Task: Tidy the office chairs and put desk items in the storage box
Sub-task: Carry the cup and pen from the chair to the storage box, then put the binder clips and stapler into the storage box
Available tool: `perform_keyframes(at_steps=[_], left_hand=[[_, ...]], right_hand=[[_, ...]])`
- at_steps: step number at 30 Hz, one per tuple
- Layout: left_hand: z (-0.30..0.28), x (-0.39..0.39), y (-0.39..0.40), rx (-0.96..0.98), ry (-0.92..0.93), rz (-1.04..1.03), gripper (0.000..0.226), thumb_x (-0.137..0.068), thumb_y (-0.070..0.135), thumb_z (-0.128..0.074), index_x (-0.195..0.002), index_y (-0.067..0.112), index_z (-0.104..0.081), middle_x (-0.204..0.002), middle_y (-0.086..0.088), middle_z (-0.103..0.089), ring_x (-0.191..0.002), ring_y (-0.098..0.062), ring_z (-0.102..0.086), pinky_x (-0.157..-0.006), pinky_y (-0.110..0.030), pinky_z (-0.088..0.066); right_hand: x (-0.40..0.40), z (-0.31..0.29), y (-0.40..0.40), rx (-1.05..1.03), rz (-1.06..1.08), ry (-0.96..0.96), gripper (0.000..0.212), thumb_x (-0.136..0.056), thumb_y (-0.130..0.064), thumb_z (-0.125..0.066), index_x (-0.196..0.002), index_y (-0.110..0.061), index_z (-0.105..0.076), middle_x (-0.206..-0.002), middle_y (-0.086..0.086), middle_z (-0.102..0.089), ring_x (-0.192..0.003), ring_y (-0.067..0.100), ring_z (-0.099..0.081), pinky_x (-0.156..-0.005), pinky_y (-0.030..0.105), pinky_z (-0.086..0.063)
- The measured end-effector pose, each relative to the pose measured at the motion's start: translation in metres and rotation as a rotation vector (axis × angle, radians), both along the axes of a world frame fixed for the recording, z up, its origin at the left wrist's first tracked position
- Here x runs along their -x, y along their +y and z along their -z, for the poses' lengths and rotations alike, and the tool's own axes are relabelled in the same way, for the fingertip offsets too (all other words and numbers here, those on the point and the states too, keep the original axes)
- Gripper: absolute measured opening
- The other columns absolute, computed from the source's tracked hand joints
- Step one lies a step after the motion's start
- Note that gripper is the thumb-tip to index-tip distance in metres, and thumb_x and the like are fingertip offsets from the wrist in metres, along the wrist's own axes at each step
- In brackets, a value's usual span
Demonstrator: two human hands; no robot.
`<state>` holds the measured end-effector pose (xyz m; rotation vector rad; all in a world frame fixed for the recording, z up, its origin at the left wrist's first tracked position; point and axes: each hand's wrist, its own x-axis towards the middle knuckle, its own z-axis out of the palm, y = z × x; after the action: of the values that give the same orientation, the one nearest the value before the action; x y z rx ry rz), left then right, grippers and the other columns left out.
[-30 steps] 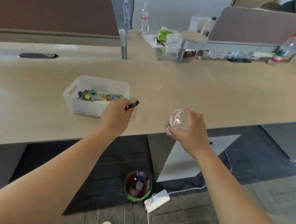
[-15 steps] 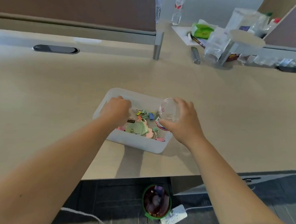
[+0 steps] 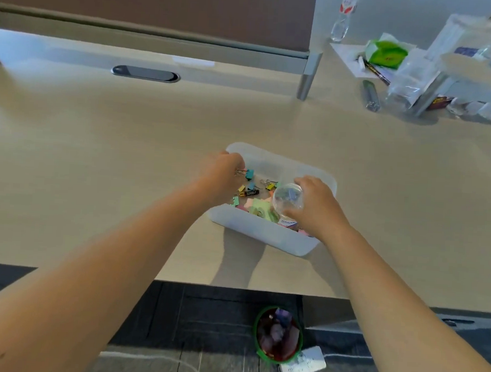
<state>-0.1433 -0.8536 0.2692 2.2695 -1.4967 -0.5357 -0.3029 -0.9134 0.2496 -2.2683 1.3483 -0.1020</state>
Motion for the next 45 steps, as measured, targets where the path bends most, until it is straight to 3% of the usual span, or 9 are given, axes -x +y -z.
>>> perform_keyframes(at_steps=[9, 15, 26, 35, 45], left_hand=[[-0.045, -0.003, 0.12, 0.109, -0.087, -0.205, 0.031, -0.092, 0.019, -0.049, -0.121, 0.009, -0.051, -0.123, -0.011, -0.056, -0.11, -0.027, -0.052, -0.093, -0.038, -0.044], [-0.051, 0.009, 0.271, 0.113, -0.148, -0.47, 0.031, -0.092, 0.02, -0.048, -0.121, 0.009, -0.051, -0.122, -0.011, -0.056, -0.108, -0.025, -0.053, -0.09, -0.035, -0.044], [-0.038, 0.046, 0.551, -0.048, -0.119, -1.092, 0.028, -0.089, 0.017, -0.052, -0.114, 0.004, -0.057, -0.12, -0.018, -0.058, -0.109, -0.031, -0.054, -0.092, -0.04, -0.043], [0.024, 0.053, 0.717, -0.203, 0.027, -1.405, 0.033, -0.089, 0.015, -0.054, -0.12, 0.004, -0.054, -0.127, -0.019, -0.054, -0.117, -0.033, -0.05, -0.096, -0.034, -0.039], [0.15, -0.031, 0.835, -0.307, 0.345, -1.542, 0.05, -0.085, 0.027, -0.06, -0.126, 0.006, -0.042, -0.134, -0.018, -0.044, -0.122, -0.035, -0.045, -0.101, -0.041, -0.041]], right_hand=[[-0.031, -0.049, 0.08, 0.152, -0.213, -0.188, 0.028, -0.089, -0.015, -0.051, -0.113, -0.001, -0.055, -0.122, 0.016, -0.057, -0.112, 0.029, -0.05, -0.091, 0.036, -0.041], [-0.053, -0.052, 0.194, 0.097, -0.549, -0.227, 0.033, -0.09, -0.018, -0.051, -0.12, -0.004, -0.052, -0.128, 0.014, -0.055, -0.117, 0.026, -0.05, -0.098, 0.035, -0.04], [-0.099, -0.048, 0.419, -0.074, -1.094, -0.24, 0.031, -0.09, -0.019, -0.053, -0.119, -0.008, -0.054, -0.124, 0.009, -0.057, -0.112, 0.022, -0.054, -0.094, 0.032, -0.044], [-0.141, 0.001, 0.572, -0.139, -1.334, -0.097, 0.033, -0.091, -0.015, -0.051, -0.122, -0.008, -0.052, -0.125, 0.011, -0.055, -0.113, 0.024, -0.052, -0.092, 0.035, -0.044], [-0.234, 0.087, 0.701, -0.153, -1.369, 0.068, 0.033, -0.09, -0.017, -0.052, -0.122, -0.007, -0.052, -0.127, 0.012, -0.055, -0.117, 0.026, -0.051, -0.095, 0.04, -0.045]])
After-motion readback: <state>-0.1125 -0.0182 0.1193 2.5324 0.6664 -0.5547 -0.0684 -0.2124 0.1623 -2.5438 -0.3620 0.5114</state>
